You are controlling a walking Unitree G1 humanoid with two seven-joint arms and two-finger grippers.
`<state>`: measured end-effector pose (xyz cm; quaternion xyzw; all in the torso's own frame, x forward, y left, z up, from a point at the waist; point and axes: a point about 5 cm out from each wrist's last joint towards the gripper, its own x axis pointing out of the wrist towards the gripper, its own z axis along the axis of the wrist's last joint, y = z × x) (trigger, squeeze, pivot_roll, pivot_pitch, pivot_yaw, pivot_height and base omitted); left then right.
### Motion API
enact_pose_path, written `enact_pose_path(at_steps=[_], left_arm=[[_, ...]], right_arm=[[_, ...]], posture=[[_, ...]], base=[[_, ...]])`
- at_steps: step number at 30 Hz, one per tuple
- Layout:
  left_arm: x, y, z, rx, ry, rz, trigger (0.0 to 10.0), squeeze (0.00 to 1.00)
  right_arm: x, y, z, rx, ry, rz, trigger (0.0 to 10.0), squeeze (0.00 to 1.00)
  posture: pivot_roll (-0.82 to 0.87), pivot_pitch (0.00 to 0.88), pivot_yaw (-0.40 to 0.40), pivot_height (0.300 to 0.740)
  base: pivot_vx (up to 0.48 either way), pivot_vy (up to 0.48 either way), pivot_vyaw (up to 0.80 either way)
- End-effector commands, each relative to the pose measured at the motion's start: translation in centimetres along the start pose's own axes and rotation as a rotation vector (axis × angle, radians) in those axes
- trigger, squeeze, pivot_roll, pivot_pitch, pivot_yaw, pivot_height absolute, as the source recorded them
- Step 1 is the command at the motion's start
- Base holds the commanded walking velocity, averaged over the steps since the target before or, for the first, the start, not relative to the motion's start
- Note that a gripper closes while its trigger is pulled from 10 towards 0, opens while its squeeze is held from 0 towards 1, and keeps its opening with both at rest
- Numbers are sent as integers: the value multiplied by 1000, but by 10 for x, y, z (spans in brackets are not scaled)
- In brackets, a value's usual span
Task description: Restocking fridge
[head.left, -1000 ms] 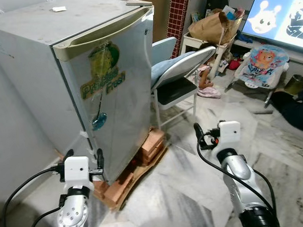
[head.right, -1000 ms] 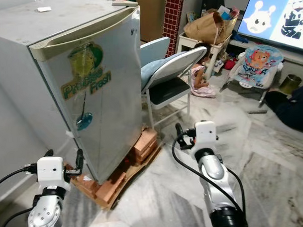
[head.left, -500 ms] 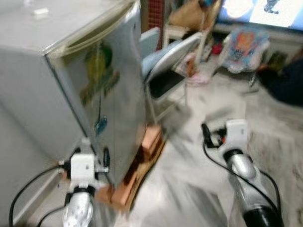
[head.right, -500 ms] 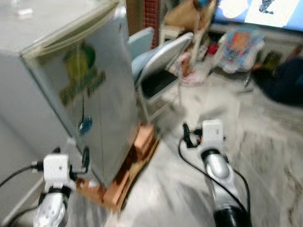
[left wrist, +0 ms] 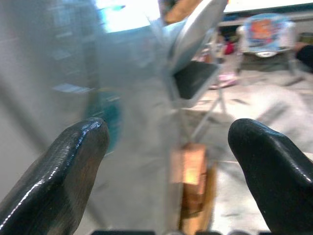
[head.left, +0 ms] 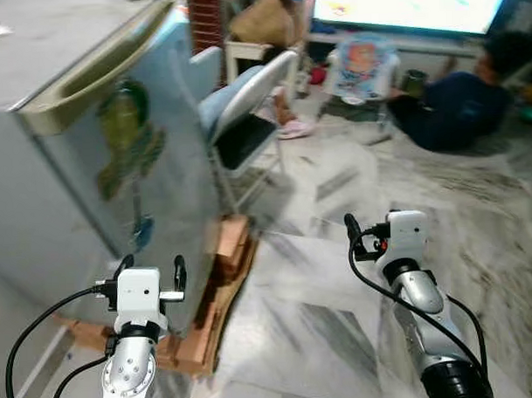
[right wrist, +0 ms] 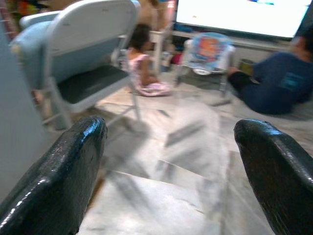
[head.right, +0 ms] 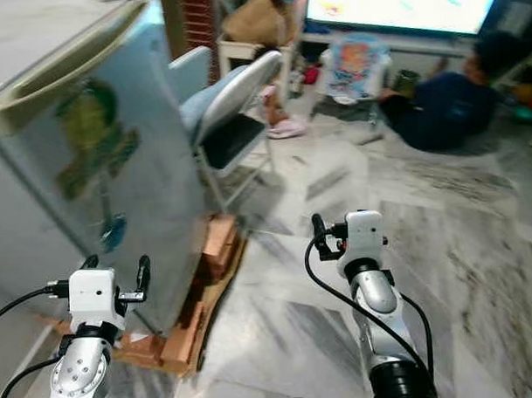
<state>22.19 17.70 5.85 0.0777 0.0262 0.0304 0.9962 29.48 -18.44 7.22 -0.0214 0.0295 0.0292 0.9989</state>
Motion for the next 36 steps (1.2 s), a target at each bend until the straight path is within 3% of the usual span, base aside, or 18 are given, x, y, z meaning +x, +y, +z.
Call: enact_pose_path(at_steps=[1,13,19,29,36], left_arm=[[1,2,1,-12,5,12,10000,0],[0,-1,0,-6,5,-7,10000,0],[0,-10,0,-26,19,-63,10000,0],[2,-16,1,-32,17,-89,10000,0],[7,-7,2,-20,12,-33,10000,0]], right_arm=[[0,0,2,5,-9,-2,10000,0],[-1,1,1,-1,-6,5,10000,0],[-2,1,-2,-11,10,6,10000,0],[-2,0,-2,-12,13,6,10000,0],[-1,1,0,-9,6,13,10000,0]], posture=[[-11,25,-3,740],[-12,30,-4,740],[-13,32,-3,740],[-19,33,-6,740],[-19,37,-10,740]], base=[[0,0,0],[0,389,0],[0,0,0],[0,0,-800],[0,0,-571]])
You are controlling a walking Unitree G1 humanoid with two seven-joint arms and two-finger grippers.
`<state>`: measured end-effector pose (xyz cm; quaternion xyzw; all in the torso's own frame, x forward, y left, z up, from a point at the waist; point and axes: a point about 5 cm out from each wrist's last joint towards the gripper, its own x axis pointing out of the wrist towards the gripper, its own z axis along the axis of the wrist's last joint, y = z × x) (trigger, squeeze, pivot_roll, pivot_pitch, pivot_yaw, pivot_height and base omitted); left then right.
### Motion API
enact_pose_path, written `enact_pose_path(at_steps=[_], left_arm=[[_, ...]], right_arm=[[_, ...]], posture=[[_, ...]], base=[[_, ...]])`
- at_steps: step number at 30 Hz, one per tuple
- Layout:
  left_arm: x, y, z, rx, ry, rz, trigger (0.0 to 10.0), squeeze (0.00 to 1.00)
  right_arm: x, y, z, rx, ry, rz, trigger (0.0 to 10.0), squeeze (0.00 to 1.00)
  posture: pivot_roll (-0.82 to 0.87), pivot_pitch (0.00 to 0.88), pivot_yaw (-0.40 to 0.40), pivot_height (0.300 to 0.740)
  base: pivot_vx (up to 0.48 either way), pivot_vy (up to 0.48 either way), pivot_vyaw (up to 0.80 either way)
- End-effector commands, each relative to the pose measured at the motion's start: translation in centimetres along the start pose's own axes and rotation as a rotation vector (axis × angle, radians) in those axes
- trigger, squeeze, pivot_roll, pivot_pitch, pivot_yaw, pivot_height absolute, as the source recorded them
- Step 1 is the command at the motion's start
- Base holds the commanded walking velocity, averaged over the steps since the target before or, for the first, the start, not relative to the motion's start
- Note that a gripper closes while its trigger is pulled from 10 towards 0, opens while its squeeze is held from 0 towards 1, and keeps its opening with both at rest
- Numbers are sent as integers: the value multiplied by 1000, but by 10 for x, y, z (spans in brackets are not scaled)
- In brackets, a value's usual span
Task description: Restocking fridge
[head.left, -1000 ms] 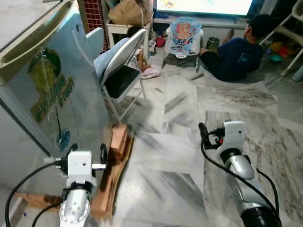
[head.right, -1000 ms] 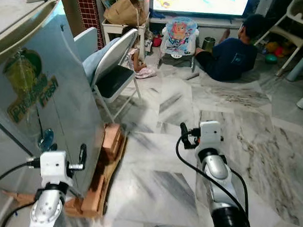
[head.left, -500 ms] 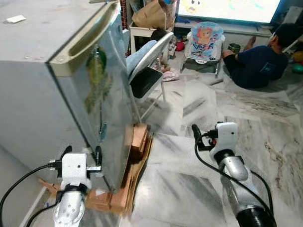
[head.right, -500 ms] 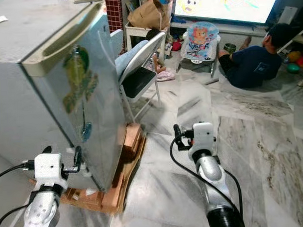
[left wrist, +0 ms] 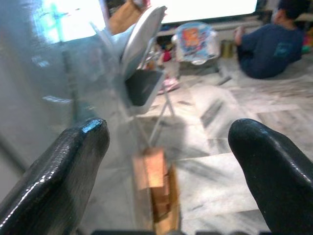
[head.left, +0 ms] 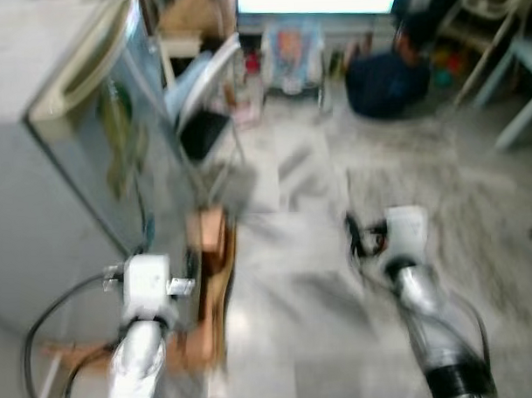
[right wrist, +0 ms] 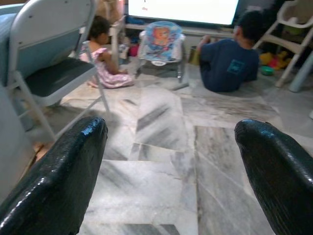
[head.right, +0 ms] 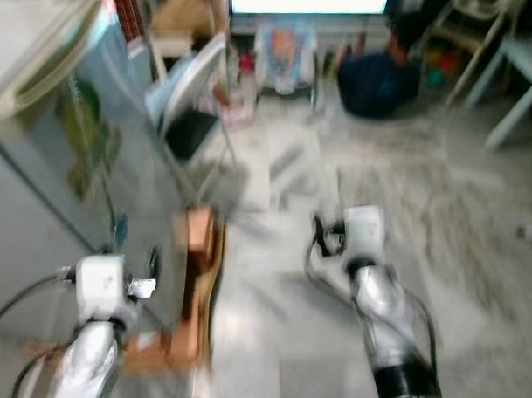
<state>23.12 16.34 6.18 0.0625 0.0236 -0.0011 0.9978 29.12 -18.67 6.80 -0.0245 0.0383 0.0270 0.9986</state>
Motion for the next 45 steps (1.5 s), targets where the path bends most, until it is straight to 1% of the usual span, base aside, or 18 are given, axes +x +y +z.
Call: enact_pose_path(at_steps=[1,4,7,10,14,16,18,22,25,27,29,34,35,36,38,40,41,45], left_arm=[[-1,7,-3,11,19,35,10000,0],[1,15,-4,33,25,95,10000,0],[1,20,-4,28,29,137,10000,0],[1,25,-6,14,41,180,10000,0],[13,30,-4,26,32,225,10000,0],[27,35,0,38,19,266,10000,0],[30,35,1,24,17,264,10000,0],[42,39,5,55,10,283,10000,0],[51,45,9,65,-2,299,10000,0],[54,47,12,63,-14,305,10000,0],[51,47,11,54,-15,299,10000,0],[35,45,3,41,2,277,10000,0],[29,44,-1,29,11,270,10000,0],[15,41,-9,11,30,256,10000,0],[3,39,-14,3,44,237,10000,0],[0,38,-15,2,47,230,10000,0],[-8,35,-19,9,56,215,10000,0],[-13,34,-22,13,64,198,10000,0]], right_arm=[[3,3,5,-6,-13,19,10000,0],[2,7,5,30,-11,63,10000,0],[1,8,8,5,-33,75,10000,0],[-1,8,4,4,-3,72,10000,0],[-3,14,0,6,24,114,10000,0],[-6,23,1,-8,33,169,10000,0],[-7,25,1,-10,33,181,10000,0],[-11,32,2,-10,31,233,10000,0],[-16,38,5,-40,29,326,10000,0],[-20,39,7,24,32,370,10000,0],[-21,38,9,19,20,365,10000,0],[-22,36,10,7,13,357,10000,0],[-22,35,10,4,11,356,10000,0],[-23,33,10,-2,8,348,10000,0],[-24,31,10,-1,5,336,10000,0],[-24,30,10,0,4,332,10000,0],[-25,29,12,-11,-3,336,10000,0],[-26,29,12,-13,-5,342,10000,0]], posture=[[-18,38,-11,740],[-21,41,-9,740],[-25,44,-8,740],[-28,48,-7,740],[-30,57,-14,740],[-42,72,-20,740],[-44,74,-21,740],[-58,89,-26,740],[-70,97,-22,740],[-74,99,-22,740],[-73,102,-23,740],[-70,108,-24,740],[-68,111,-25,740],[-66,114,-25,740],[-66,114,-25,740],[-66,114,-25,740],[-59,117,-24,740],[-52,120,-22,740]], base=[[0,0,0],[0,0,0],[0,0,0],[0,0,0],[0,0,0],[0,0,0],[0,0,0],[0,0,0],[0,0,0],[0,0,0],[0,0,0],[0,0,0],[0,0,0],[0,0,0],[0,0,0],[0,0,0],[0,0,0],[0,0,505]])
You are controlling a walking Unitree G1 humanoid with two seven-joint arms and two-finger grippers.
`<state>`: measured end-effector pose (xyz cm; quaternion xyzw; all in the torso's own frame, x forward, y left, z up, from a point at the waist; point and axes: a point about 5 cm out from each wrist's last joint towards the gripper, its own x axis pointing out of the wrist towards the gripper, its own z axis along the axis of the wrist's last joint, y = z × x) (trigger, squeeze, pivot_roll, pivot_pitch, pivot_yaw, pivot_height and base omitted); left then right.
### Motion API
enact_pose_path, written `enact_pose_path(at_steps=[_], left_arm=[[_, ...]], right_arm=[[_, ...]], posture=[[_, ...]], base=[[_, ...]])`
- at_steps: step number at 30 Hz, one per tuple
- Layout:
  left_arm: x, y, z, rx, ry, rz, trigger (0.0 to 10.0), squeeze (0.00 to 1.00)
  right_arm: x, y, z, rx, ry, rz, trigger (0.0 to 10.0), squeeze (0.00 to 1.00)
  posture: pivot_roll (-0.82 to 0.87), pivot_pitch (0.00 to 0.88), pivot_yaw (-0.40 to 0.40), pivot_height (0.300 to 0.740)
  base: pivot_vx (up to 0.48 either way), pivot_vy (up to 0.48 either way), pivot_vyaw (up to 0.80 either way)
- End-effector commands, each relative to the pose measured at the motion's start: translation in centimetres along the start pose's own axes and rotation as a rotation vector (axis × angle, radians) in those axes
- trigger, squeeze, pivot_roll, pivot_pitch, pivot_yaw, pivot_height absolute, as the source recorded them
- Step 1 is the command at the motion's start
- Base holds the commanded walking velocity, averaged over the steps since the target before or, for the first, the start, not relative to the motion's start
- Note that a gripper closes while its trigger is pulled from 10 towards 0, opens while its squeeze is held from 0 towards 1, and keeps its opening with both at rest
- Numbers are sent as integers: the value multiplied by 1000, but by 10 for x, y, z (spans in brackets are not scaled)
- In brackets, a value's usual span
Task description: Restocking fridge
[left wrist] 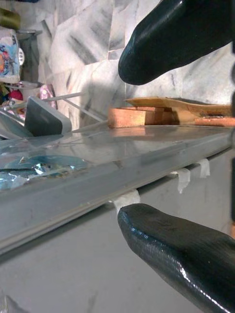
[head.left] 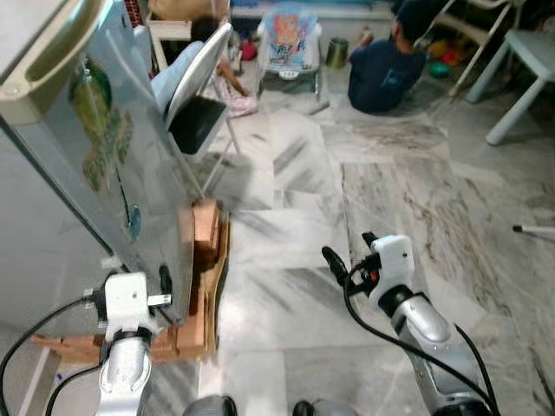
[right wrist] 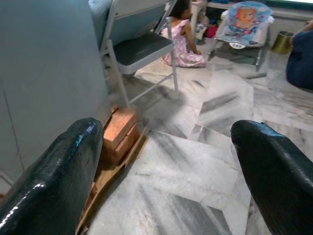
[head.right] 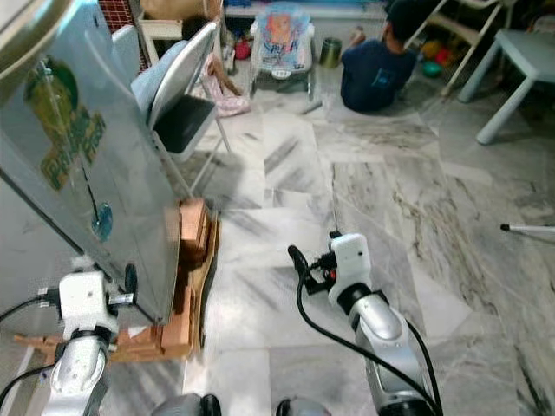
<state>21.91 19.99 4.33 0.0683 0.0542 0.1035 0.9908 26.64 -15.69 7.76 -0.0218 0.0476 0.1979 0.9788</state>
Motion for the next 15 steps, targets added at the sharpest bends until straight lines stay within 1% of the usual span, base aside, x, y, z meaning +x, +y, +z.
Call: enact_pose_path(at_steps=[1,3,9,15], left_arm=[[-2,1,1,6,-9,-5,10000,0],[0,5,5,2,-8,7,10000,0],[11,8,15,3,-41,-2,10000,0],[12,9,16,5,-42,-4,10000,0]], right_arm=[[-2,0,2,-5,-14,-2,10000,0],[-2,1,1,2,-9,-7,10000,0],[-5,-2,-1,1,-1,-35,10000,0],[-4,-3,-1,-5,-1,-40,10000,0]], posture=[[-52,120,-22,740],[-50,121,-17,740],[-55,120,-10,740],[-55,119,-12,740]], base=[[0,0,763],[0,0,425],[0,0,0],[0,246,0]])
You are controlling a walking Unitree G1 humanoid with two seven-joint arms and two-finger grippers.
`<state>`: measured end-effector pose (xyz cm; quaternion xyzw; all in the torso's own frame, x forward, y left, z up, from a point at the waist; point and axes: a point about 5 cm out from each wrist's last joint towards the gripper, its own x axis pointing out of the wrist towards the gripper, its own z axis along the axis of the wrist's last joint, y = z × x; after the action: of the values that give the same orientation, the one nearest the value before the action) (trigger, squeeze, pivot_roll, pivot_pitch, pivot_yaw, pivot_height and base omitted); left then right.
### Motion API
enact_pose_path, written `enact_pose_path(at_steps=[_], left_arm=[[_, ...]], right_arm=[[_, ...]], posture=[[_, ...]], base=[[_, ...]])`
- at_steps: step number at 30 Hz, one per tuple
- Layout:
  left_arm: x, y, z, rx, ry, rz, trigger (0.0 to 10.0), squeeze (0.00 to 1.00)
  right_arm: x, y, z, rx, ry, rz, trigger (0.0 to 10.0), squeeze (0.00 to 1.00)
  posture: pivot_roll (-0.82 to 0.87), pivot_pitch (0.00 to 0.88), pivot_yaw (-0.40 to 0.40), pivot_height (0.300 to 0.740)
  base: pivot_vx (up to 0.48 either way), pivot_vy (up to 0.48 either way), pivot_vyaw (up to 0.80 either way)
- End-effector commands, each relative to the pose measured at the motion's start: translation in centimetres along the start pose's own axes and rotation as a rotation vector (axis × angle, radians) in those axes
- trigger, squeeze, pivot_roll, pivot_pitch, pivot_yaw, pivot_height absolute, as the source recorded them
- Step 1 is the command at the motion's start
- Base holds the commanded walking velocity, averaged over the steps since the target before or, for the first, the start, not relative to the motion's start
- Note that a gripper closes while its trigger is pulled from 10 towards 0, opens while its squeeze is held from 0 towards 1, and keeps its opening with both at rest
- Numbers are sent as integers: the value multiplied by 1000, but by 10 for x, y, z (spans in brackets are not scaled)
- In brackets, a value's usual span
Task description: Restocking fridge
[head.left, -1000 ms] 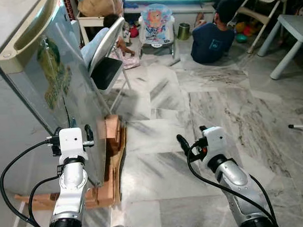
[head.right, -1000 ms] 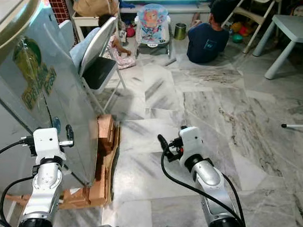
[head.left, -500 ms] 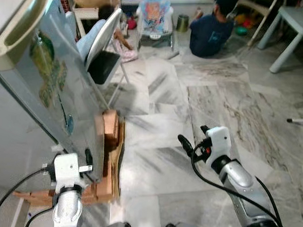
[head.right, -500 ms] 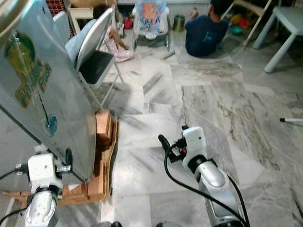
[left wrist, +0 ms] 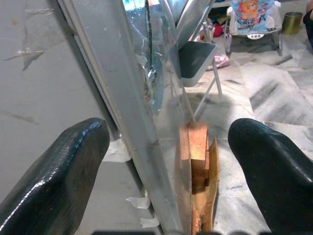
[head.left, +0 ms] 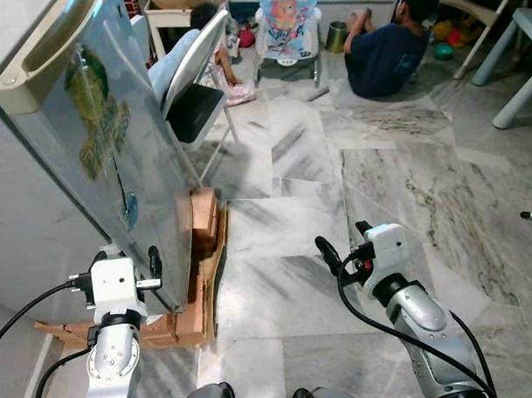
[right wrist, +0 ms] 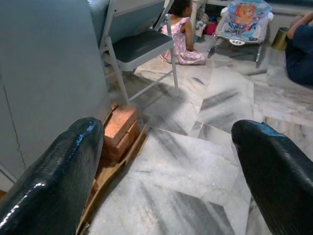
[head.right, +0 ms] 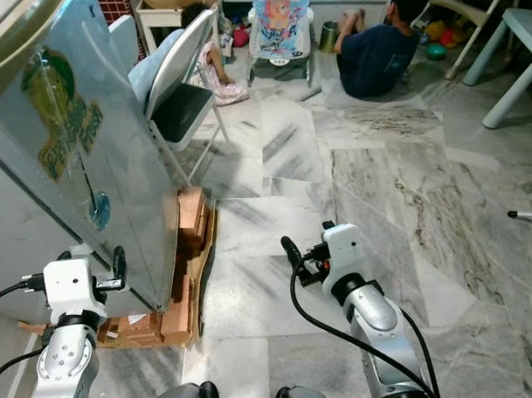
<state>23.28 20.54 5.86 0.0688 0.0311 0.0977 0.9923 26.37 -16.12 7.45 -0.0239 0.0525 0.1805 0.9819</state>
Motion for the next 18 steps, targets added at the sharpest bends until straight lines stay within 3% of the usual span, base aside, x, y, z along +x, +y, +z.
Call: enact_pose_path(at_steps=[1,13,18], left_arm=[[-1,4,0,8,7,3,10000,0],[-3,-7,0,-9,10,-15,10000,0],[-3,-7,0,-8,10,-18,10000,0]], right_arm=[[0,0,2,-5,-12,-4,10000,0],[3,1,4,-15,-17,7,10000,0],[2,1,3,-16,-14,3,10000,0]], posture=[[-55,119,-12,740],[-52,112,-19,740],[-52,113,-18,740]], base=[[0,247,0],[0,313,0],[0,96,0]])
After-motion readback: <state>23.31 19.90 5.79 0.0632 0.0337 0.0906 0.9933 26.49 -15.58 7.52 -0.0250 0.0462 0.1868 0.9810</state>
